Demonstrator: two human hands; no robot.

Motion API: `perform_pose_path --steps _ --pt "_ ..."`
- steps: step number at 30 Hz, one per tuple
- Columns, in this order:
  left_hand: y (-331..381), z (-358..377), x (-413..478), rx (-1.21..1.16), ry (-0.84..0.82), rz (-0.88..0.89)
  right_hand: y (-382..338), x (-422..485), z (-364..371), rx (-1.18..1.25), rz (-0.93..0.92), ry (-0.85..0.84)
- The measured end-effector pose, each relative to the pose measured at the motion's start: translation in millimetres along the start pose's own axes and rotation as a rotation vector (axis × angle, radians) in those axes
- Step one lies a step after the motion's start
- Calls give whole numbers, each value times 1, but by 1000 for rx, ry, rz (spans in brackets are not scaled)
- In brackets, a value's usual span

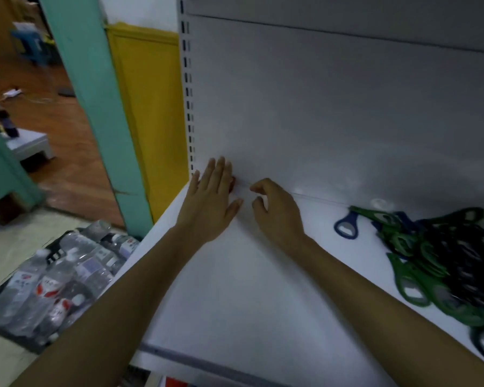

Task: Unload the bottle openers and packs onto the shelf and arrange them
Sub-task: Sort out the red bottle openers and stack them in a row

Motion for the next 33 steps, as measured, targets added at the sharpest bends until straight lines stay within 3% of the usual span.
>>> perform_pose_path --steps 5,10,13,15,22,25,29,33 --pt "125 -38 17 -285 86 256 12 -64 -125 4 -21 290" --pt "301 -68 16 -893 74 350 54 -160 -245 -131 160 539" --pt "379 -71 3 -1247 -97 296 81 -207 -298 -247 289 641" --pt "410 -68 -3 -1347 -160 272 92 -224 -320 -310 333 669" --pt "410 -59 -3 -1338 21 294 122 -214 -320 -632 501 360" --pt "405 -56 1 -1379 -6 214 115 -216 -318 -715 434 438" --pt "407 -59 -3 -1356 -7 241 104 -216 -316 -758 318 531" --pt "403 -63 -1 -1206 112 227 99 -216 -319 -775 258 623"
Point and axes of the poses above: each hand's wrist, its own x-axis towards the middle knuckle, its own z-axis out of the palm, y = z × x, the point moved 5 cm from there along x, towards the middle knuckle, and after that the axes turned 14 degrees about x, right-handed, at the moved point
